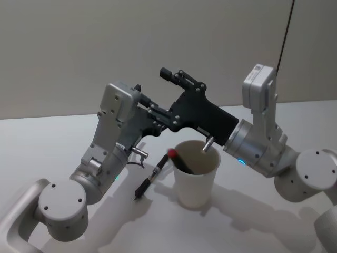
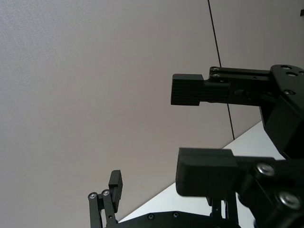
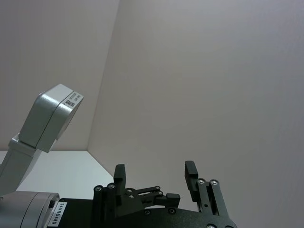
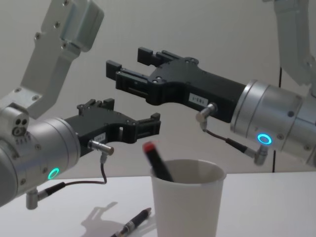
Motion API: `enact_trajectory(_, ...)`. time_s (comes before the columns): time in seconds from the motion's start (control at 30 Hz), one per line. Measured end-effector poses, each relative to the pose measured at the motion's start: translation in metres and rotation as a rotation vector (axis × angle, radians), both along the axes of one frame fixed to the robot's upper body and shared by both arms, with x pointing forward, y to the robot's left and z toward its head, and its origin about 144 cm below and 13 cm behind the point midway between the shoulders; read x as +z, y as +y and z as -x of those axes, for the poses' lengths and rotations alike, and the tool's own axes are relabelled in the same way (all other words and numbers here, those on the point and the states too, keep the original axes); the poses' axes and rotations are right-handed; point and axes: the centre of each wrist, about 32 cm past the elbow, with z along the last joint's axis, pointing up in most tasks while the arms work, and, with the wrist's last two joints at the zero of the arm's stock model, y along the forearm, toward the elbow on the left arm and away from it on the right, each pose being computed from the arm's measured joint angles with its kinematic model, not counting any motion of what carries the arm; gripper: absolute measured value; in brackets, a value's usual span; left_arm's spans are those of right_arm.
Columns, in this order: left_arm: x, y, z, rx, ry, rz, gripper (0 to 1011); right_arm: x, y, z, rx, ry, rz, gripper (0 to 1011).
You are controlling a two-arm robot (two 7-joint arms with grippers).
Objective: Place the pen into the pen holder.
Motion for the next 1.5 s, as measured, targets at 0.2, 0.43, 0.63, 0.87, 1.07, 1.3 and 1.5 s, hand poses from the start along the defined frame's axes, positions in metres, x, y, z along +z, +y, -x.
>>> enact_trajectory(0.2, 0.000, 0.000, 0.000, 0.000, 0.000, 0.000, 1001, 0.000, 0.000, 0.000, 0.001, -0.001, 0.000, 907)
enact_trajectory(0.43, 0.000, 0.000, 0.000, 0.000, 0.000, 0.000, 1001, 0.009, -0.007, -0.001, -0.022, -0.021, 0.006, 1001)
enact_trajectory(0.63, 0.000, 0.000, 0.000, 0.000, 0.000, 0.000, 1001, 0.019, -0.021, -0.001, -0.067, -0.038, 0.011, 1002)
enact_trajectory(0.87, 0.000, 0.000, 0.000, 0.000, 0.000, 0.000, 1001, 0.027, -0.046, 0.003, -0.158, -0.035, 0.021, 1001)
enact_trajectory(1.07, 0.000, 0.000, 0.000, 0.000, 0.000, 0.000, 1001, 0.030, -0.064, 0.008, -0.232, -0.022, 0.031, 1002)
enact_trajectory(1.3, 0.000, 0.000, 0.000, 0.000, 0.000, 0.000, 1001, 0.031, -0.089, 0.016, -0.345, 0.010, 0.044, 1001)
enact_trajectory(1.5, 0.000, 0.000, 0.000, 0.000, 0.000, 0.000, 1001, 0.032, -0.110, 0.023, -0.441, 0.040, 0.058, 1002)
